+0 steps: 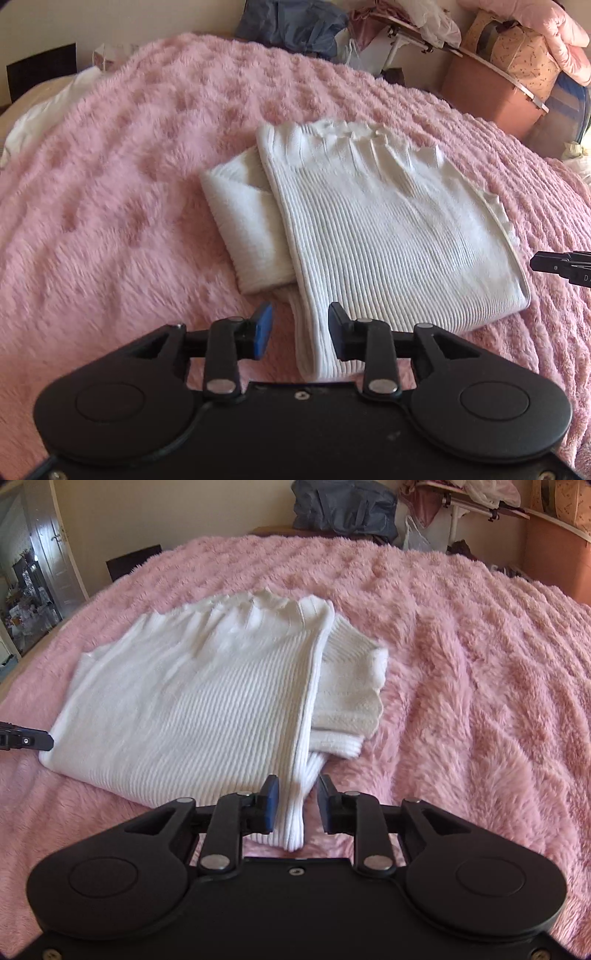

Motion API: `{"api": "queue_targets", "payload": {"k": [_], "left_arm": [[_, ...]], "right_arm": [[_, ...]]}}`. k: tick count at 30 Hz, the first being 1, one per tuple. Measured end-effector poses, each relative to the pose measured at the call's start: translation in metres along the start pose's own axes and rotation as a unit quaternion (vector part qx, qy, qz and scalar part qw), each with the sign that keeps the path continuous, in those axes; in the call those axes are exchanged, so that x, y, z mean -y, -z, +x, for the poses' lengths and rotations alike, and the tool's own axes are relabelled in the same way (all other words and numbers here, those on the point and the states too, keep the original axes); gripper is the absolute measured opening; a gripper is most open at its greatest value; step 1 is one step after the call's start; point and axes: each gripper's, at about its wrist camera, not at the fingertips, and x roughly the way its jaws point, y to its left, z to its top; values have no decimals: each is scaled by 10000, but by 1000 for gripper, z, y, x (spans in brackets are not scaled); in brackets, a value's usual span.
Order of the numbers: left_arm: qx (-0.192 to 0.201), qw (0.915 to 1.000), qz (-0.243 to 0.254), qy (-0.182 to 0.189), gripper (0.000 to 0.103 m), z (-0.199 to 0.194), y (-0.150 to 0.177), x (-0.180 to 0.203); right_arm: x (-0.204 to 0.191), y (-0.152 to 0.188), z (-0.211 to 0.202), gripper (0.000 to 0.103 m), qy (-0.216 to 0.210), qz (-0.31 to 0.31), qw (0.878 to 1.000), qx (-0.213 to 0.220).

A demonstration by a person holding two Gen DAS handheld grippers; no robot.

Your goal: Fold small clothes

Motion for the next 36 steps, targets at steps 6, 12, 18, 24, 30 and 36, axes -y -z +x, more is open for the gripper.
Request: {"api": "queue_targets", "payload": {"k": [6, 12, 18, 24, 30, 36], "left_arm": [[613, 9947, -814, 133, 39, 28, -59, -31], [641, 9832, -1689, 263, 39, 77, -97, -51], [378, 9842, -1712, 234, 39, 108, -99, -57], [488, 9748, -2046, 747, 39, 117, -98, -60], [466, 9715, -2028, 1134, 12, 128, -101, -55], [639, 9785, -1781, 825, 2, 114, -107, -53]], "right_arm": [[9, -61, 37, 26, 122, -109, 9996, 226], [20, -103, 94, 28, 279, 389, 9987, 154], [30, -108, 130, 40, 355, 645, 9973, -47], [35, -108, 138, 34, 183, 797, 9967, 0], [31, -114, 143, 17, 162, 810, 9966, -74], [34, -117, 140, 9, 224, 988, 9948, -102]]}}
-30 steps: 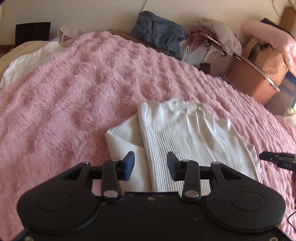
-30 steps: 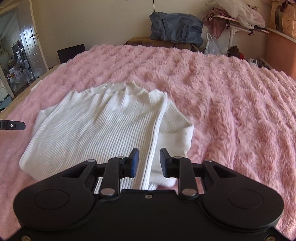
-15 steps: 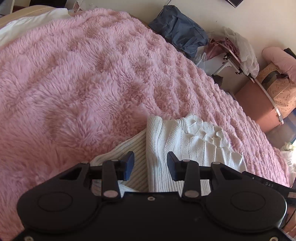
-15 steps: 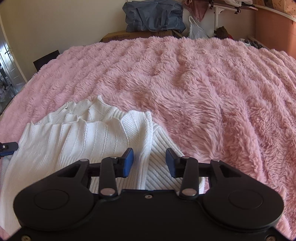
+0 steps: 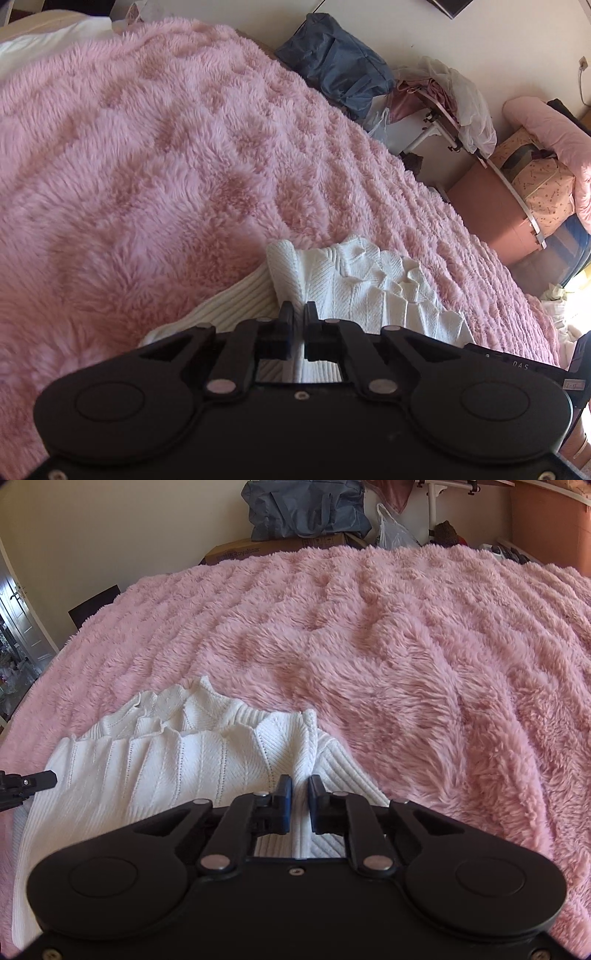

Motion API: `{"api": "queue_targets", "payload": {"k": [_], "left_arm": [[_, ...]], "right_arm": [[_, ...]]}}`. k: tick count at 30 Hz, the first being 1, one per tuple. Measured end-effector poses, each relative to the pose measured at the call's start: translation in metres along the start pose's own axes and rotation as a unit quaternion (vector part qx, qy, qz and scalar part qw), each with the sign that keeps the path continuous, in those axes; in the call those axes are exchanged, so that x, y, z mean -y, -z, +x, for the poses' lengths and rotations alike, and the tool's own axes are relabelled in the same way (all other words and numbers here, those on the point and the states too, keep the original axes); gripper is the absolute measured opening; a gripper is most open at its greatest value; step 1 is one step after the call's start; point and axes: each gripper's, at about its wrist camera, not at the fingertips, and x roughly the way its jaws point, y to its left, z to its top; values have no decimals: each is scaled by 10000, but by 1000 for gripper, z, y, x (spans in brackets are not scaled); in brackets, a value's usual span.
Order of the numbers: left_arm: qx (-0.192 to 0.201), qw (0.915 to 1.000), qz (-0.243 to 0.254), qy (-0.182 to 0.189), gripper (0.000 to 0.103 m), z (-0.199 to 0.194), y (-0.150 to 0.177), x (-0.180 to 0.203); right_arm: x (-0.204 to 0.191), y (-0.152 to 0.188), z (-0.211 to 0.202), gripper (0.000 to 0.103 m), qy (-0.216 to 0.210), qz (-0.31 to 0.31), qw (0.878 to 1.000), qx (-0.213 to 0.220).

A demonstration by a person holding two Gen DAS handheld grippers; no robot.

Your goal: Fold small clothes

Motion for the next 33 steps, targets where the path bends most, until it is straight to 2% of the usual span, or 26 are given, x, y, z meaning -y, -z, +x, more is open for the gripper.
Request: {"api": "queue_targets", "payload": {"k": [3, 8, 10, 11, 12, 14, 17, 19, 22, 27, 31, 33], "left_arm": [[180, 9997, 137, -79, 2, -13, -6, 1], [-313, 9934, 663, -884, 3, 11, 6, 3], [-262, 9913, 708, -1075, 9, 16, 12, 4], [-227, 9919, 639, -1070, 10, 15, 12, 4], [-174, 9928, 540, -1052, 18, 13, 11, 4], [-34, 9947, 405, -946, 30, 1, 8, 6], [252, 9941, 554, -895, 31, -24, 6, 18], [348, 9948, 655, -704, 32, -41, 10, 29], [346, 9951, 833, -393, 33, -65, 26, 49], [165, 9940, 1083, -52, 36, -87, 68, 73], [-44, 9915, 1277, -232, 36, -81, 93, 76], [-257, 9938, 1039, -312, 36, -74, 97, 65]], "right_arm": [[5, -2, -7, 8, -20, 147, 9999, 64], [10, 4, 0, 7, 143, 206, 9997, -21], [10, 8, 7, 7, 209, 162, 9996, -49], [9, 10, 7, 8, 234, 125, 9996, -19], [8, 10, 7, 8, 233, 87, 9997, 11], [6, 9, 1, 18, 266, 47, 9996, 27], [-2, 8, -20, 27, 385, -252, 9988, 185], [-14, 9, -38, 30, 538, -650, 9958, 355], [-31, 16, -62, 40, 544, -998, 9924, 463], [-61, 34, -93, 42, 248, -1259, 9906, 469], [-72, 53, -97, 41, 84, -1286, 9910, 350], [-69, 62, -92, 41, 130, -1206, 9923, 260]]}}
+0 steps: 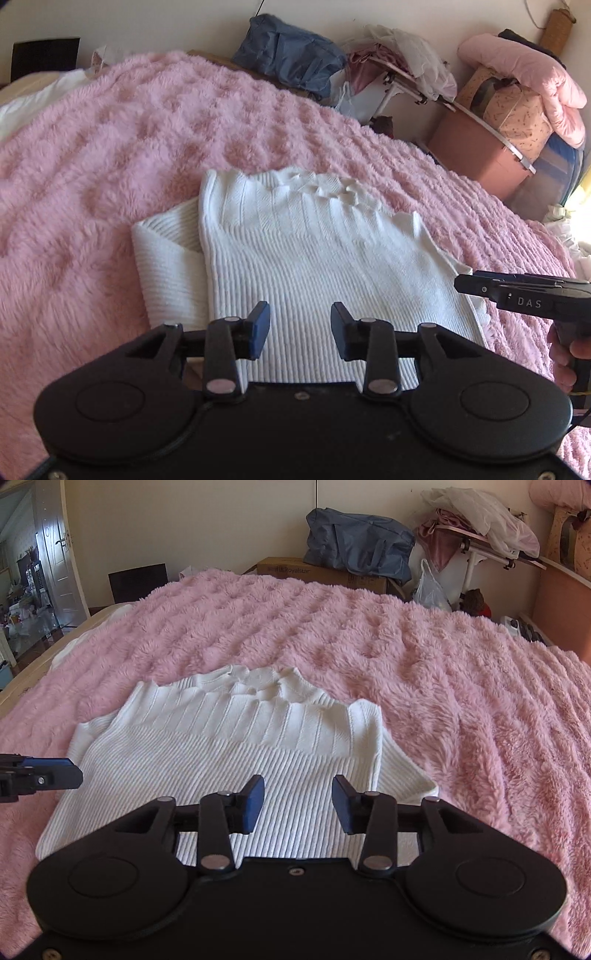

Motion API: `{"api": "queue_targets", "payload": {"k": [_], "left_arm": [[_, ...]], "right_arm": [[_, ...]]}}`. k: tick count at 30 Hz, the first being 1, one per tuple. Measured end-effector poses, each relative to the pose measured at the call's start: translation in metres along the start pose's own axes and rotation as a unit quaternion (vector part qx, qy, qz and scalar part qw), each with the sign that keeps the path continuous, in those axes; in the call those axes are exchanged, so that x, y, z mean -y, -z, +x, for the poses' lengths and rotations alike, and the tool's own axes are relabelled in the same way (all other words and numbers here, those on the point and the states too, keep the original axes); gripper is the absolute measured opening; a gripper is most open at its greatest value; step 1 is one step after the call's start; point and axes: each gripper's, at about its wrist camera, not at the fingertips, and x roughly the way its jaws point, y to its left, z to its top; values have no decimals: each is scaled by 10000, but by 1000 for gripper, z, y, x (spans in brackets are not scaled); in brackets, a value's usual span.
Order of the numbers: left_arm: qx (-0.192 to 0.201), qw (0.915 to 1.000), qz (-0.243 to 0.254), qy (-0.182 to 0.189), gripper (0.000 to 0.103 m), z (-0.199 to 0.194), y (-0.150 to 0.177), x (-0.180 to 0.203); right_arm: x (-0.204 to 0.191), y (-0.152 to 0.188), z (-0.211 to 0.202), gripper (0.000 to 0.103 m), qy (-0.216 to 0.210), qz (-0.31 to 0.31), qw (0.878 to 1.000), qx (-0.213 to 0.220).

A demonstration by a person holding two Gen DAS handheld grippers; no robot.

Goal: Fold small clothes
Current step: 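Open both tools and withdraw from the folded sweater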

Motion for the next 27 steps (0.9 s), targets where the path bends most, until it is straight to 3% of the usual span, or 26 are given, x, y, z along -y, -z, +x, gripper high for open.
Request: {"api": "queue_targets", "payload": {"k": [5, 10, 16, 21, 24, 27], "left_arm": [[-162, 9994, -312, 30, 36, 10, 13, -21], [-192, 9994, -282, 15, 38, 20, 20, -27], [-53, 9999, -50, -141, 39, 12, 22, -15], [239, 9984, 468, 202, 40, -26, 39, 11], [107, 9976, 592, 351, 42, -33, 56, 16], [-99, 9973, 715, 116, 42, -25, 69, 13]], "right_arm": [[21, 27, 9, 41, -31, 483, 9984, -306], [31, 49, 19, 35, -19, 452, 9983, -364], [25, 51, 15, 35, 62, 340, 9990, -278], [21, 57, -23, 38, -320, 421, 9986, 54], [16, 73, -38, 39, -414, 344, 9985, 112], [13, 93, -37, 39, -376, 149, 9992, -5]]}}
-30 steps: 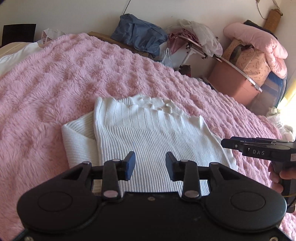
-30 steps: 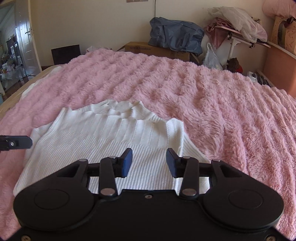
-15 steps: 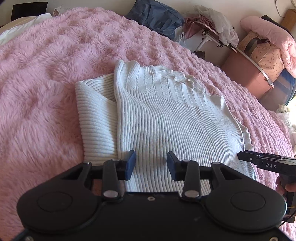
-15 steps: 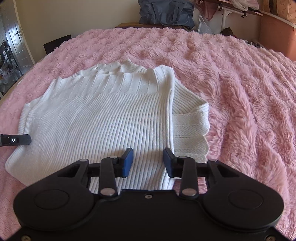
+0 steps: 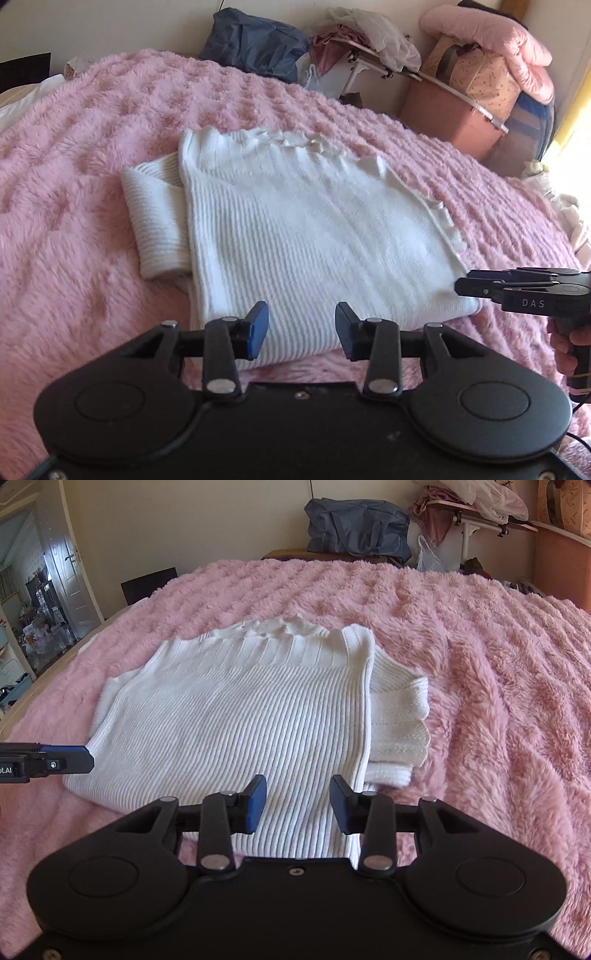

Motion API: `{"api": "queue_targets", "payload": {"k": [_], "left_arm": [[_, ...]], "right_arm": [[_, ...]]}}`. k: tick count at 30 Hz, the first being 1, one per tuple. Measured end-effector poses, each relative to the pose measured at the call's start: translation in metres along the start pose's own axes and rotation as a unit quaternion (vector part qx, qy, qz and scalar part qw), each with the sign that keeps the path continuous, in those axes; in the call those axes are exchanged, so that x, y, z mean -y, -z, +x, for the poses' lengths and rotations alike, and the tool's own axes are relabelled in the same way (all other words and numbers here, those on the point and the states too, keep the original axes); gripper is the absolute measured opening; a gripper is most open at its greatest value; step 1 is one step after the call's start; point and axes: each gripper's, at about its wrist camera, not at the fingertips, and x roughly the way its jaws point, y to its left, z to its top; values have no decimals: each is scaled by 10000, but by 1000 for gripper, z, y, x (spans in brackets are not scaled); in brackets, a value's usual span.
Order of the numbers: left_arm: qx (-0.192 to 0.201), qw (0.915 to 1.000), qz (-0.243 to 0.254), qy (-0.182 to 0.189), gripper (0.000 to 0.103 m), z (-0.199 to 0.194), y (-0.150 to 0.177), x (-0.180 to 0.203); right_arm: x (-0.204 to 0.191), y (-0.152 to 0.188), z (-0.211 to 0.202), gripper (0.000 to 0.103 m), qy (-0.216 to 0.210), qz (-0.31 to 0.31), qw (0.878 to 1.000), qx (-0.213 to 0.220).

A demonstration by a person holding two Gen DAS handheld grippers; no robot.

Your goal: Fold small clothes

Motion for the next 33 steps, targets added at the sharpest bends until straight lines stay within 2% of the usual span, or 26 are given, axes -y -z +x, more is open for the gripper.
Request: {"api": "queue_targets", "payload": {"k": [4, 7, 11, 14, 16, 18, 21, 24, 26, 28, 30, 31, 33], "left_arm": [[-212, 9993, -289, -86, 42, 15, 14, -19], [-208, 9991, -361, -75, 43, 19, 18, -25], [-231, 9985, -485, -57, 43, 17, 16, -25], [-3, 9983, -564, 160, 43, -4, 7, -25], [230, 9985, -483, 145, 45, -20, 0, -26], [372, 9977, -558, 115, 46, -34, -9, -34], [603, 9942, -877, 141, 47, -51, -20, -55], [758, 9922, -993, 11, 47, -63, -29, -70], [806, 9910, -1066, -38, 47, -67, -34, -78], [823, 9900, -1140, -66, 47, -68, -36, -86], [814, 9897, -1175, -80, 47, -68, -39, -94], [811, 9896, -1187, -98, 47, -67, -40, -97], [820, 9891, -1215, -98, 47, -66, -44, -105]], "right_arm": [[10, 21, 10, 38, 161, 100, 9997, -184], [19, 25, 11, 38, 76, 391, 9991, -146], [13, 22, 10, 39, 162, 350, 9991, -183], [5, 17, 3, 43, 153, 341, 9992, -116], [-2, 11, -6, 49, -5, 405, 9992, 14], [-14, 4, -14, 50, -187, 328, 9992, 91], [-52, -7, -22, 50, -277, -196, 9994, 107], [-107, -8, -25, 53, -93, -1159, 9929, 257], [-143, -4, -21, 64, 164, -1745, 9841, 293], [-176, -1, -14, 71, 327, -2174, 9750, 321], [-200, 2, -7, 82, 444, -2378, 9697, 343], [-213, 4, -3, 91, 597, -2543, 9645, 384], [-229, 11, -4, 94, 584, -2855, 9534, 777]]}}
